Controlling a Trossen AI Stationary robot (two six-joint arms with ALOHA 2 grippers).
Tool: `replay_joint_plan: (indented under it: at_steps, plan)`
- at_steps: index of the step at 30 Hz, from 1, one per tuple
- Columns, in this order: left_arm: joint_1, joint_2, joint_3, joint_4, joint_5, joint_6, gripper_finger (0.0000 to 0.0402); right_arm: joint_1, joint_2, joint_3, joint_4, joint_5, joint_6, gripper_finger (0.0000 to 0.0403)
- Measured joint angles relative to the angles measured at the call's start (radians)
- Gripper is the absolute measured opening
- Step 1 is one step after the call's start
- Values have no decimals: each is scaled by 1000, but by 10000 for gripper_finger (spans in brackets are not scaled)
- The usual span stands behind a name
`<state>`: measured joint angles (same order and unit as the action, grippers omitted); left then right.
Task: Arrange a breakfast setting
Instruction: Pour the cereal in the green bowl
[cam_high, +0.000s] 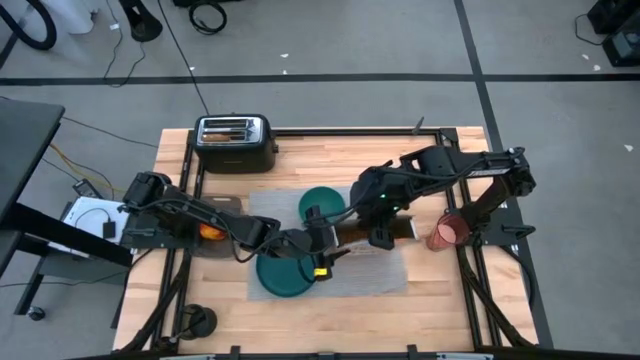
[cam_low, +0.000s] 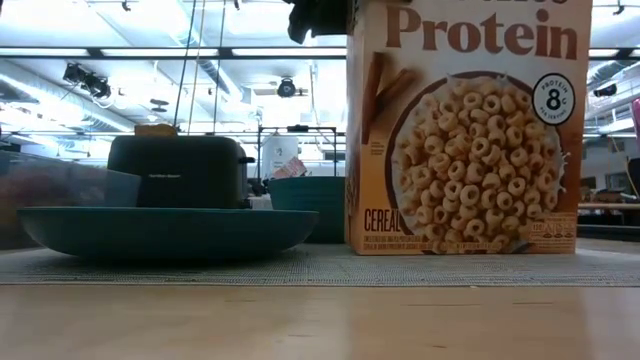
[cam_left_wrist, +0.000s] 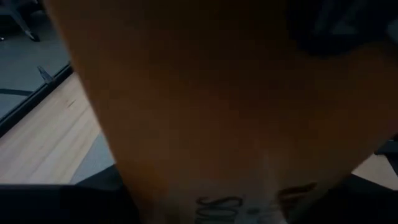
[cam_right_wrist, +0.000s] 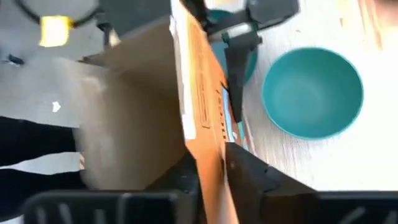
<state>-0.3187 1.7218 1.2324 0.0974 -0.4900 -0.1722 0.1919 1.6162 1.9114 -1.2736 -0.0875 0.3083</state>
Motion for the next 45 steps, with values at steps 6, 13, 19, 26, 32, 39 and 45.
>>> replay_joint_plan:
  at_steps: [6,13,19,26,32,39,45]
  plan:
    - [0,1,0,-3,-2,0,204,10,-123,0,61,81,-15,153]
    - [-12,-60,-1,-41,1,-24,195,200,-338,-31,46,407,30,168]
    - [-13,-118,-1,-100,5,-17,194,370,-378,-197,23,425,116,168]
    - [-12,-217,-2,-100,9,-9,194,490,-377,-313,-24,464,286,168]
    - [-12,-296,3,-78,-4,-17,182,526,-412,-332,-53,492,354,179]
    - [-16,-347,0,-74,3,0,161,534,-459,-334,-50,529,380,191]
    - [-20,-450,2,17,5,28,144,555,-498,-439,55,605,429,211]
